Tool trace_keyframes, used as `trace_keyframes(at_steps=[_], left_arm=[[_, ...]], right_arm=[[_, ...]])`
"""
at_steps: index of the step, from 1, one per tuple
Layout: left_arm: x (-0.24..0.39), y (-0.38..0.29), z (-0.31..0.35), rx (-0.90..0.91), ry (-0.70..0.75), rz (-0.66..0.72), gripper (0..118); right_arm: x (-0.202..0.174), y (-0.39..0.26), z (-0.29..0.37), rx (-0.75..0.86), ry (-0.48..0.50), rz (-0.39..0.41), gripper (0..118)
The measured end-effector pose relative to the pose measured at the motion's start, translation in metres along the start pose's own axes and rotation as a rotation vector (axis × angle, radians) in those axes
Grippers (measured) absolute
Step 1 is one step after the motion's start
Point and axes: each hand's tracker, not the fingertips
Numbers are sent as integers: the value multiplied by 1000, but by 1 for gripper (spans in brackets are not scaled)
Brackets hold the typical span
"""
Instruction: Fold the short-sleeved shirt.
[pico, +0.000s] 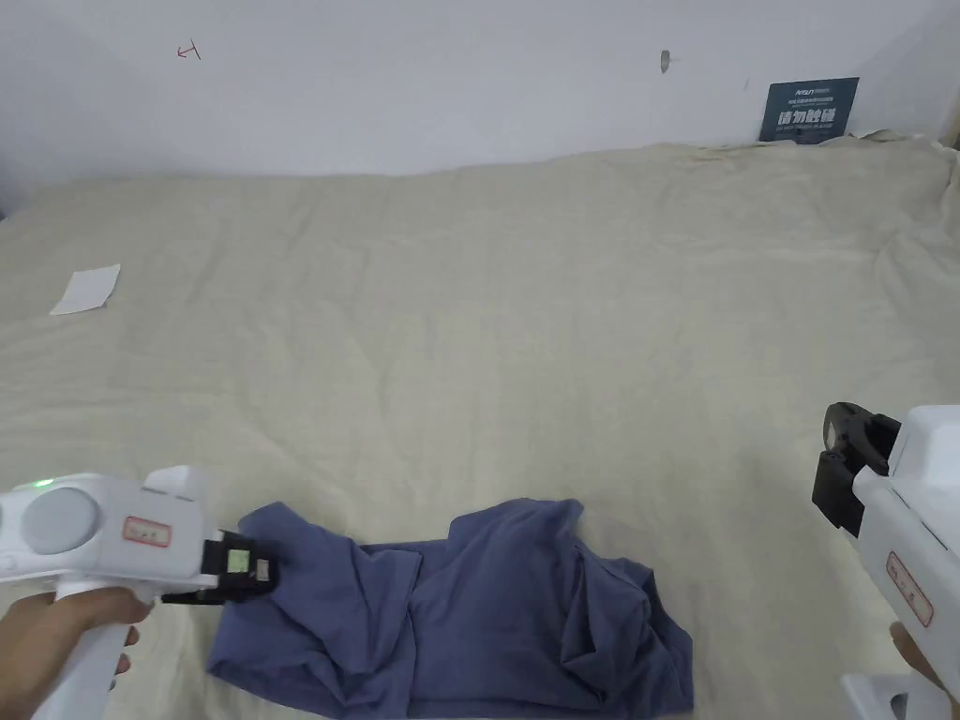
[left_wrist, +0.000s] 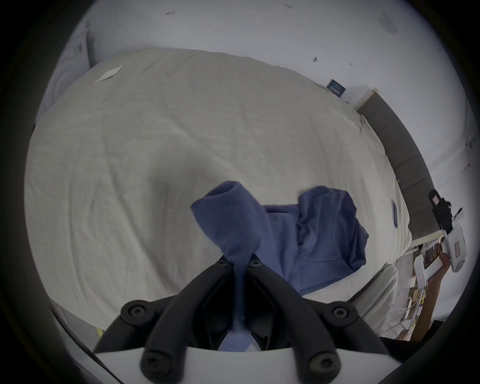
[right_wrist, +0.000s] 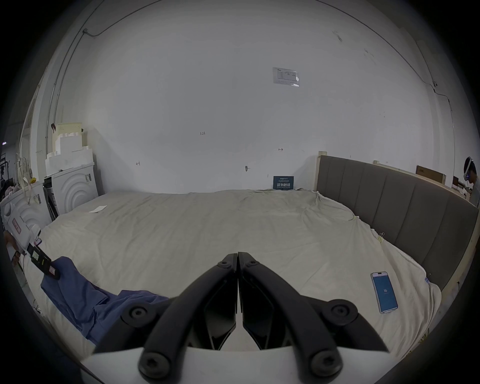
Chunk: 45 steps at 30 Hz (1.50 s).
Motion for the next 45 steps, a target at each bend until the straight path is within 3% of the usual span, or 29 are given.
trace_keyframes(at_steps=[13,22,35,37,39,41,43,44,45], left_arm=[[136,10,-65,-115,-116,-263,3],[200,3,-105,-150,-193,-291,3],[242,-13,-149,-179,-140,-290,6],[245,-14,-150,-187,-129,-295,26],[246,-12,-144,-181,-170,-274,58],[245,-10,-138,-190,-271,-221,71],[246,-9,-129,-180,-316,-202,110],[246,-10,-125,-169,-319,-205,118],[245,-10,-118,-142,-332,-206,118]], right_arm=[[18,-3,12,14,-23,-17,0],[26,-3,15,19,-42,-16,0],[25,-9,18,-6,-48,-8,0],[26,-9,17,-8,-46,-7,0],[26,-9,16,-9,-45,-4,0],[25,-9,16,-10,-44,-2,0],[24,-9,15,-11,-44,-2,0],[24,-9,15,-12,-44,-1,0],[25,-9,15,-12,-44,-1,0]])
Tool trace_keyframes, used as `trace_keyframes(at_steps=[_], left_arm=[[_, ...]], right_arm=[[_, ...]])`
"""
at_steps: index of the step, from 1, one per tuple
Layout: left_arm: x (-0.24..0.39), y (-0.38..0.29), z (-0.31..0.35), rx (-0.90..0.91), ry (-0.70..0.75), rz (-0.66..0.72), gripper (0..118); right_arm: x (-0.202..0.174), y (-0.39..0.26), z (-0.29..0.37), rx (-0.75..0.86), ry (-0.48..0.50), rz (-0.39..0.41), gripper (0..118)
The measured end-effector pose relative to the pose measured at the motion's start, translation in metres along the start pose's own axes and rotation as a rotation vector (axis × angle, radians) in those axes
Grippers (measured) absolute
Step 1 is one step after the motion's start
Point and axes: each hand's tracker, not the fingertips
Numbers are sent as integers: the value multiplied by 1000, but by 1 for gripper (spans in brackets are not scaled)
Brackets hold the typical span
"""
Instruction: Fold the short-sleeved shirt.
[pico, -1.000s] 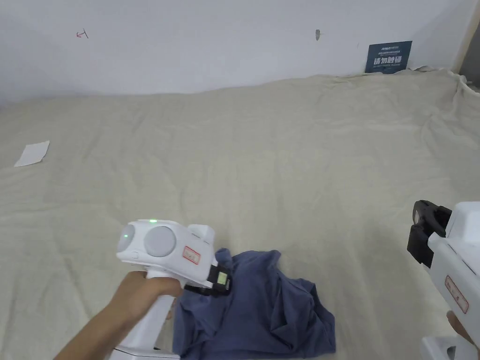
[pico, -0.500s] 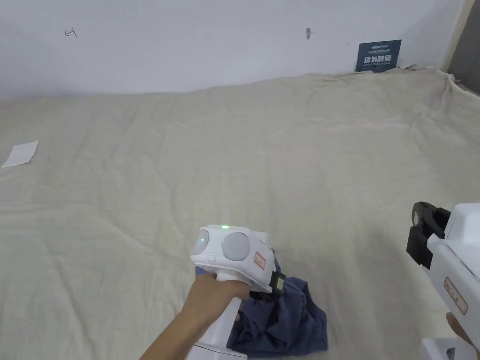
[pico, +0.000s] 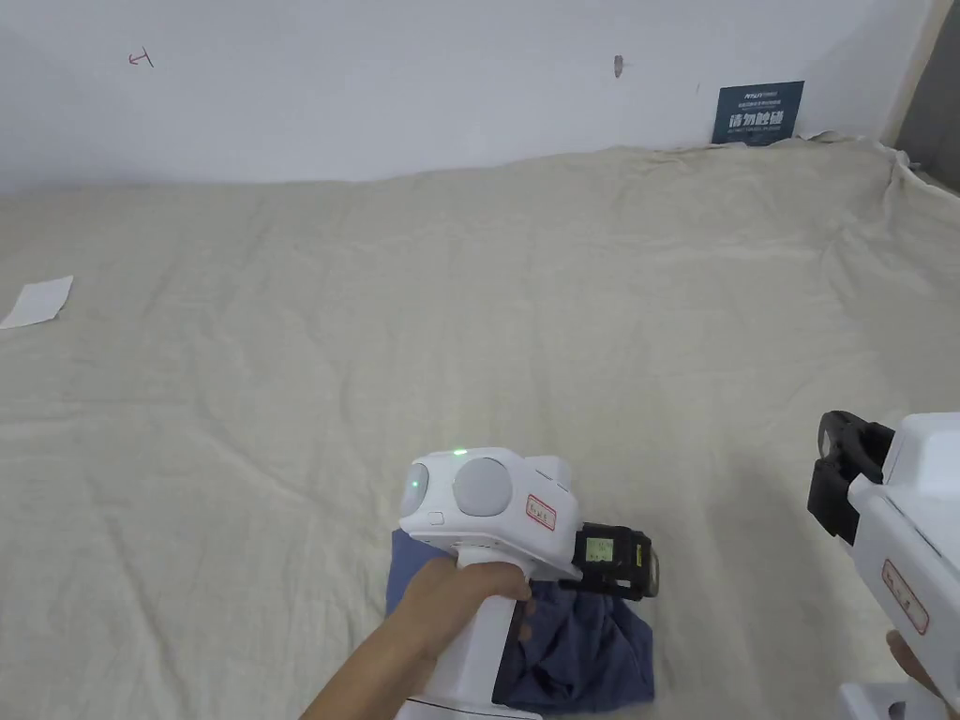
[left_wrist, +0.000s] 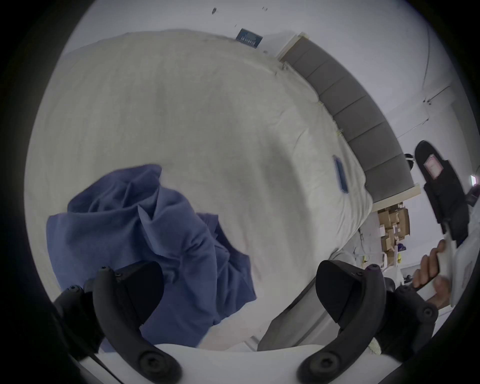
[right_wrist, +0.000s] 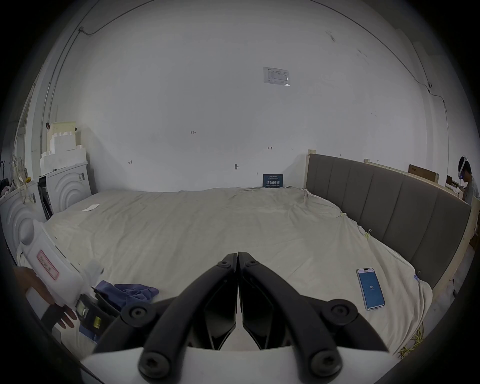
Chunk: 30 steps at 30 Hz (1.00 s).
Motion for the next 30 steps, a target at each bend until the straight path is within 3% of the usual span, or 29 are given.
trace_keyframes(at_steps=[4,11,12,15,19,20,30], left_arm=[[-4,-5,31,107,-10,-29,118],[-42,-20,72,314,138,-47,115],[-48,-24,76,346,172,-57,108],[-65,-34,82,416,259,-65,73],[-86,-52,78,513,269,-41,9],[-88,-56,76,523,286,-40,1],[-86,-86,32,571,338,-94,0]], right_arm=[[0,0,-1,2,1,2,0],[-3,2,-1,9,9,3,0],[-3,2,-1,10,11,4,0],[-5,3,-1,15,14,2,0],[-7,4,1,18,17,4,0],[-8,4,1,18,17,3,0],[-3,1,4,12,6,0,0]])
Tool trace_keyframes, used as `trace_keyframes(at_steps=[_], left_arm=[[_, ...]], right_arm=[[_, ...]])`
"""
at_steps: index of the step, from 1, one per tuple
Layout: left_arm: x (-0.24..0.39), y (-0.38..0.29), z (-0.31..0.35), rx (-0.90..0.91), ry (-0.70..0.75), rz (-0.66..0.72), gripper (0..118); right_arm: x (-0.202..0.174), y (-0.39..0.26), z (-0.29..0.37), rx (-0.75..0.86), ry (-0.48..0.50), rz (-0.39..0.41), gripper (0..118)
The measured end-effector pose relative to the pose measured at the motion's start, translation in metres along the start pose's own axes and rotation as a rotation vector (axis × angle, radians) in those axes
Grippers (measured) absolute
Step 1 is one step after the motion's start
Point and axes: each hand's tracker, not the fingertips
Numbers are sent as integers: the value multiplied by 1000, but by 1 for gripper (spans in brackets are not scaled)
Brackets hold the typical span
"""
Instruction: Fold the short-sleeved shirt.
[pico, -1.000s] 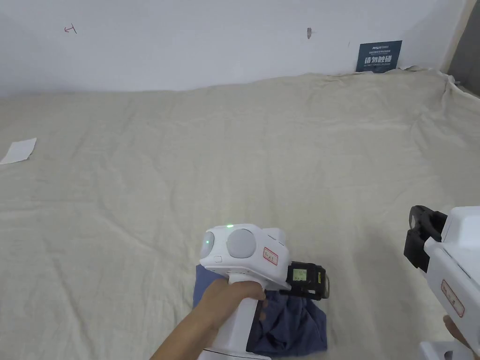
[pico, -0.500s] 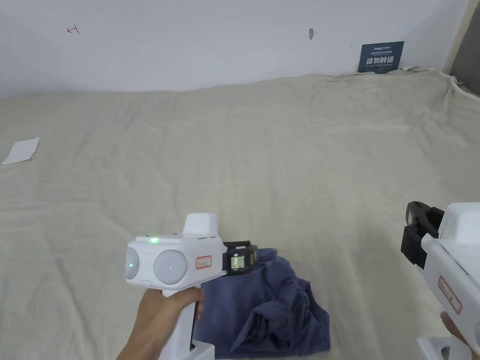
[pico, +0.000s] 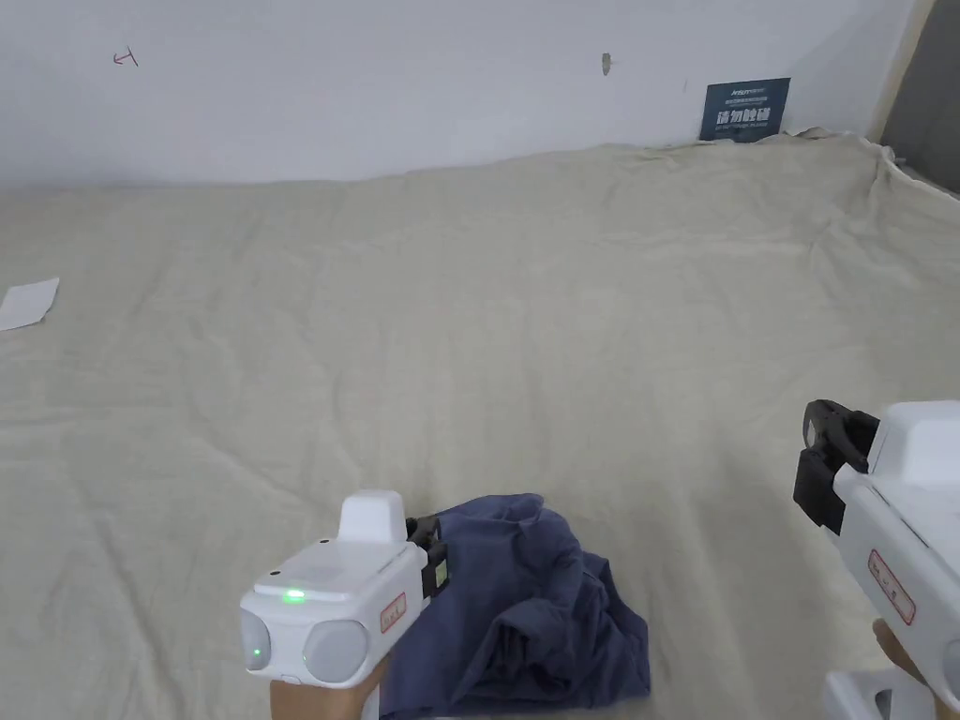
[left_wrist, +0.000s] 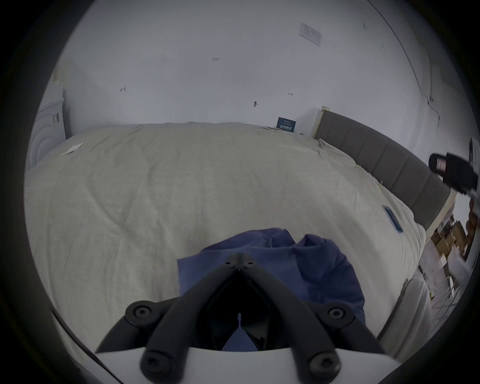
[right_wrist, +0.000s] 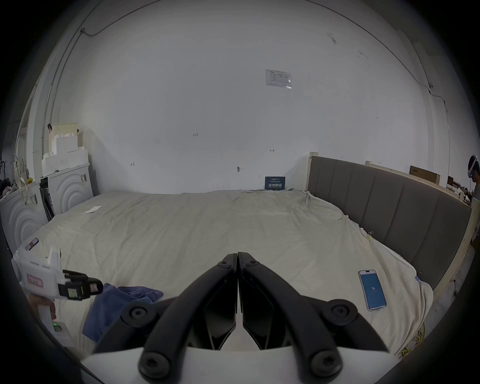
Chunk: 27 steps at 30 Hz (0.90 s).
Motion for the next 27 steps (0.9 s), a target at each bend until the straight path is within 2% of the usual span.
trace_keyframes(at_steps=[5,19,21,27], left_arm=[[32,-21,-11,5,-28,-106,0],[125,-52,-39,-66,-159,-210,0],[136,-58,-42,-83,-162,-258,0],[137,-54,-42,-93,-187,-207,0]], right_arm=[[5,-1,1,-4,-6,0,0],[20,-7,5,-14,-41,-12,0],[21,-7,5,-17,-44,-12,0],[22,-7,6,-18,-50,-13,0]])
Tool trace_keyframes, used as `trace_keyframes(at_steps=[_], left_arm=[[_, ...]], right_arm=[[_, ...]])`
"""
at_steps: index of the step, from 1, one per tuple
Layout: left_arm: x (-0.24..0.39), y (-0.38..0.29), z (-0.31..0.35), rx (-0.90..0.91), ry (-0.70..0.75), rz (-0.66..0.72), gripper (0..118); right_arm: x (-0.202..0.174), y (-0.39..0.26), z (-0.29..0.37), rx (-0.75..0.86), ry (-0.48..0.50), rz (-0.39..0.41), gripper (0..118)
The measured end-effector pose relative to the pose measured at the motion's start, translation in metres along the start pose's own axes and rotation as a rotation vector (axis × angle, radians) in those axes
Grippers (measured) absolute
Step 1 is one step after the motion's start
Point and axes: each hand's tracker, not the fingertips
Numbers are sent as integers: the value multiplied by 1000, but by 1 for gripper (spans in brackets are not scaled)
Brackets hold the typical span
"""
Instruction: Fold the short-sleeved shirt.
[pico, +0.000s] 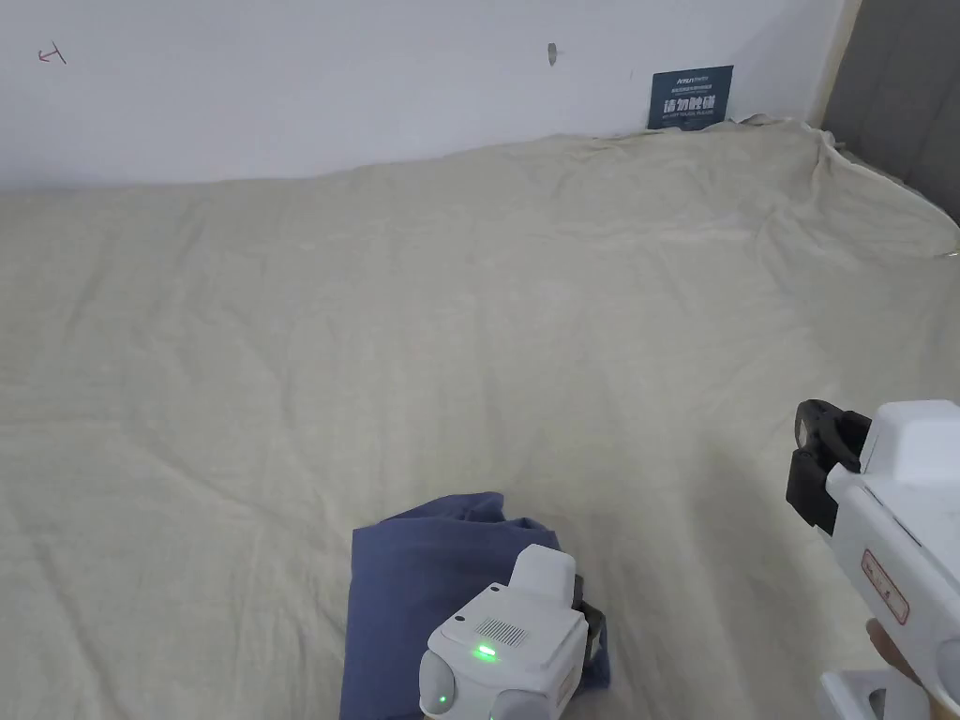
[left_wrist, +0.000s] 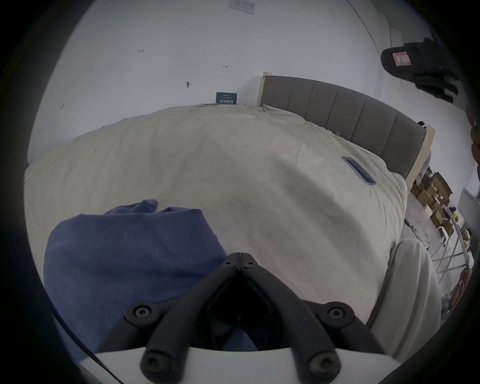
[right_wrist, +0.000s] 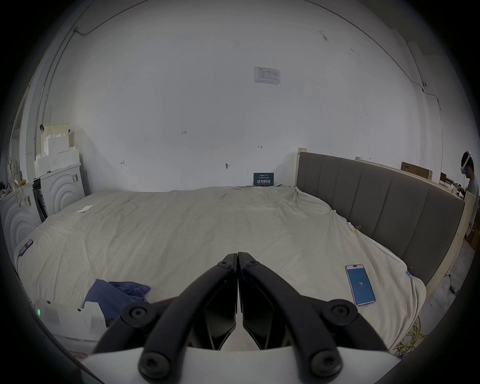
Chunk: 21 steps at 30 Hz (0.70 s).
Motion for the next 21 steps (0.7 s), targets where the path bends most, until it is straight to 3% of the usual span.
trace_keyframes(at_steps=[10,21], left_arm=[[-18,48,61,258,19,14,0],[-80,100,145,541,259,-6,0]], right_arm=[[-11,13,6,61,8,-4,0],[-33,29,12,154,32,22,0]])
